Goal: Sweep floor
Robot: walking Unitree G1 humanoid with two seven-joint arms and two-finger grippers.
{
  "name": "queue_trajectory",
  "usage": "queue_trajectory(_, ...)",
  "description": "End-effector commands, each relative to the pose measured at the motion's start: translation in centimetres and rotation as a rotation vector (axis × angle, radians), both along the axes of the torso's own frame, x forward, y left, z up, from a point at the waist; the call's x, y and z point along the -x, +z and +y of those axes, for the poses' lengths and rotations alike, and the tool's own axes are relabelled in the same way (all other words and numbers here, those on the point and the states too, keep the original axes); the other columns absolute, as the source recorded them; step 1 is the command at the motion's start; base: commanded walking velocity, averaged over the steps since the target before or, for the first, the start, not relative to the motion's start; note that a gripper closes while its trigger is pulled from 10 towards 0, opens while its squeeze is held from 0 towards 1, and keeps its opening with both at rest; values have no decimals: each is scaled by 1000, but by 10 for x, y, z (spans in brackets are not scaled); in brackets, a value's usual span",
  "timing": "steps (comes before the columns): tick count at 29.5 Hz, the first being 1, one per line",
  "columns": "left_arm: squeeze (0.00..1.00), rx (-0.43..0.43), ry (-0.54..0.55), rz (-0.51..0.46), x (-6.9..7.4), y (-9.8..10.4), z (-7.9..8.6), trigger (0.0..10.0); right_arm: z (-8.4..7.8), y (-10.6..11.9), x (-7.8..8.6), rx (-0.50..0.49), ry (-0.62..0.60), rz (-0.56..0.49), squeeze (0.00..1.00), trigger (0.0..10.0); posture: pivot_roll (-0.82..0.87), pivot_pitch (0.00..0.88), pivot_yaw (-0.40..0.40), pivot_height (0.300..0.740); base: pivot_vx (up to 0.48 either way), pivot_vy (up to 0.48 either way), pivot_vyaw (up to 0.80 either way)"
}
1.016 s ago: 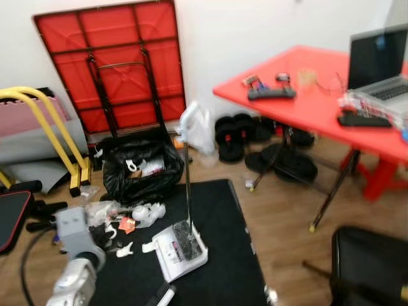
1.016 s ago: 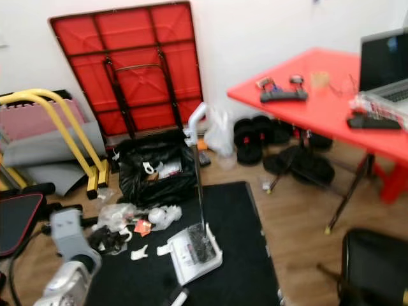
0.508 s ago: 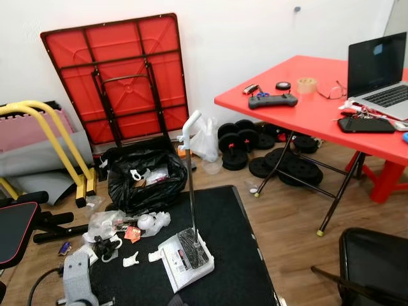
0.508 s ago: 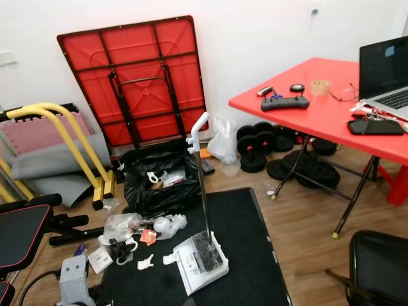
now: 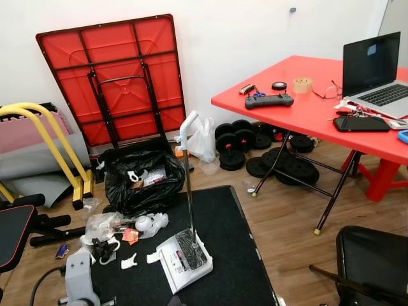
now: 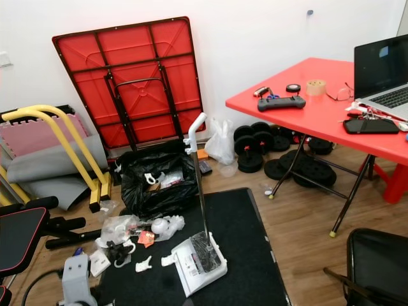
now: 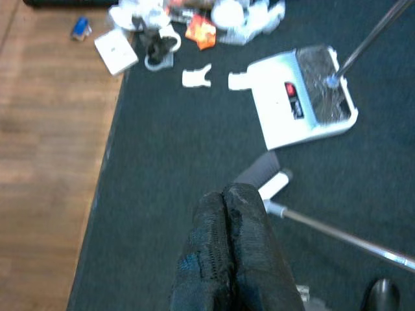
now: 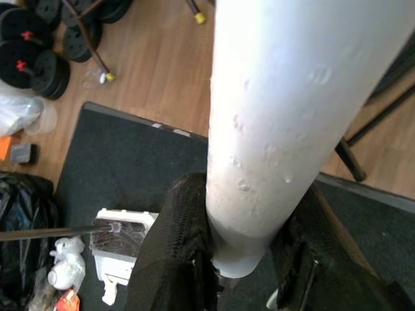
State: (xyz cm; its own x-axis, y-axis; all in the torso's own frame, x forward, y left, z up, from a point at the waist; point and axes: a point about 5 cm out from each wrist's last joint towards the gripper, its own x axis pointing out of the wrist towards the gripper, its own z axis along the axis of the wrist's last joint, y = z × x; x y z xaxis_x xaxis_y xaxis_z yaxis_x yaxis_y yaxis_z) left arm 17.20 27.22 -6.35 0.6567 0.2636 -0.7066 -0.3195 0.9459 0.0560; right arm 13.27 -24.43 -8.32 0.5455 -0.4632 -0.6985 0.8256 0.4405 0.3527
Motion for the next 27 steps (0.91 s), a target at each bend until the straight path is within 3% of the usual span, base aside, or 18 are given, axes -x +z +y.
queue_trajectory(1, 0, 27, -38, 76, 17, -11, -6, 10000, -12, 62, -117, 609, 981, 114, 0, 10000, -94, 2, 33, 740, 0, 0, 0)
queue_trajectory(2, 0, 31, -39, 121, 27, -16, -8, 10000, -15, 53, -106, 587, 974, 167, 0, 10000, -94, 2, 33, 740, 0, 0, 0)
queue_trajectory(3, 0, 31, -39, 121, 27, -16, -8, 10000, -15, 53, -106, 587, 974, 167, 0, 10000, -94, 2, 33, 740, 0, 0, 0)
queue_trajectory(5, 0, 28, -54, 201, 47, -25, -11, 10000, -19, 41, -87, 549, 966, 248, 0, 10000, -94, 3, 34, 740, 0, 0, 0)
queue_trajectory(6, 0, 28, -54, 201, 47, -25, -11, 10000, -19, 41, -87, 549, 966, 248, 0, 10000, -94, 3, 34, 740, 0, 0, 0)
queue_trajectory(8, 0, 36, -46, 237, 59, -30, -13, 10000, -22, 30, -69, 514, 956, 317, 0, 10000, -94, 5, 32, 740, 0, 0, 0)
queue_trajectory(14, 0, 52, -34, 249, 65, -32, -16, 10000, -26, 19, -47, 475, 950, 408, 0, 10000, -87, 4, 26, 740, 0, 0, 0)
queue_trajectory(24, 0, 55, -31, 251, 66, -33, -17, 10000, -29, 21, -49, 490, 930, 401, 0, 10000, -91, 4, 29, 740, 0, 0, 0)
queue_trajectory(27, 0, 52, -32, 246, 65, -33, -17, 10000, -36, 44, -82, 539, 831, 246, 0, 10000, -90, 10, 34, 740, 0, 0, 0)
